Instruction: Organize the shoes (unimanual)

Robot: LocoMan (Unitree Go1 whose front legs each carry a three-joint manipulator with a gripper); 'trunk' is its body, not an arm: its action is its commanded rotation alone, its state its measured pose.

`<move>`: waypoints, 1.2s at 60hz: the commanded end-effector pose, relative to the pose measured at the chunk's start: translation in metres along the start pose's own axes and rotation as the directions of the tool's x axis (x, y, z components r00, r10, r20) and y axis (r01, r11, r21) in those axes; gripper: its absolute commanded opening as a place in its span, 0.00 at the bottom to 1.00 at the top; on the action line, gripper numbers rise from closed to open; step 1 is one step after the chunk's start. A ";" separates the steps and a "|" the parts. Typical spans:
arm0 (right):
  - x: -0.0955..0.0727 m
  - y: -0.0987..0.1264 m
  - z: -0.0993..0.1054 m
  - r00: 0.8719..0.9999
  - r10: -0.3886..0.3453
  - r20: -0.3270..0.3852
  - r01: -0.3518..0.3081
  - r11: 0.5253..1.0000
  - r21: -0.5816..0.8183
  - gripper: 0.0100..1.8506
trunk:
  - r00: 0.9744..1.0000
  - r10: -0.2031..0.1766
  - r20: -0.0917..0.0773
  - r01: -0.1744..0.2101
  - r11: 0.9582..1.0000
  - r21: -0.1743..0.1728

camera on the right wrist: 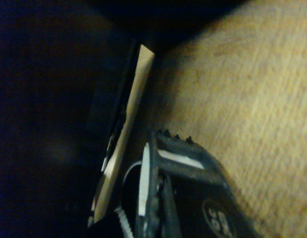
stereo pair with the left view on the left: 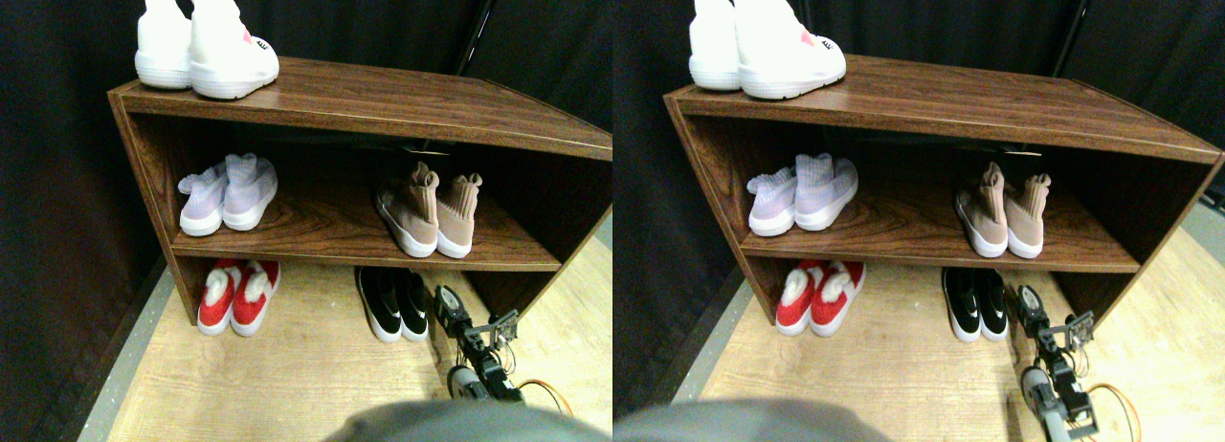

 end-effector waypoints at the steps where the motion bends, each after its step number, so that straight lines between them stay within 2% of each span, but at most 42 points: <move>1: -0.006 0.021 0.004 0.995 0.103 -0.006 -0.103 0.995 -0.012 0.03 | 1.000 -0.018 0.016 0.019 1.000 -0.023; 12: -0.030 0.037 0.011 0.989 0.142 -0.026 -0.143 0.989 -0.023 0.03 | 0.999 -0.037 0.038 0.038 0.999 -0.018; 18: -0.043 0.042 0.014 0.985 0.171 -0.022 -0.171 0.985 -0.028 0.03 | 0.997 -0.044 0.059 0.045 0.999 -0.016; 23: -0.056 0.047 0.018 0.978 0.200 -0.063 -0.203 0.977 -0.062 0.03 | 0.997 -0.048 0.067 0.049 0.999 -0.013; 31: -0.076 0.054 0.020 0.970 0.231 -0.077 -0.237 0.967 -0.094 0.03 | 0.994 -0.061 0.089 0.061 0.998 -0.005; 41: -0.103 0.068 0.023 0.948 0.289 -0.137 -0.302 0.949 -0.088 0.03 | 0.991 -0.067 0.115 0.068 0.998 -0.003; 47: -0.116 0.077 0.025 0.932 0.324 -0.160 -0.344 0.932 -0.115 0.03 | 0.988 -0.074 0.133 0.074 0.997 0.001; 50: -0.124 0.083 0.025 0.932 0.329 -0.155 -0.348 0.929 -0.124 0.03 | 0.987 -0.076 0.138 0.076 0.997 0.002; 59: -0.136 0.095 0.022 0.921 0.350 -0.175 -0.375 0.916 -0.144 0.03 | 0.985 -0.074 0.158 0.075 0.997 -0.001; 63: -0.139 0.098 0.021 0.921 0.351 -0.166 -0.376 0.915 -0.148 0.03 | 0.983 -0.073 0.166 0.075 0.997 -0.006; 70: -0.139 0.102 0.018 0.907 0.369 -0.202 -0.402 0.902 -0.158 0.03 | 0.983 -0.067 0.169 0.071 0.997 -0.013; 72: -0.139 0.103 0.017 0.907 0.363 -0.211 -0.397 0.906 -0.146 0.03 | 0.984 -0.066 0.168 0.069 0.997 -0.013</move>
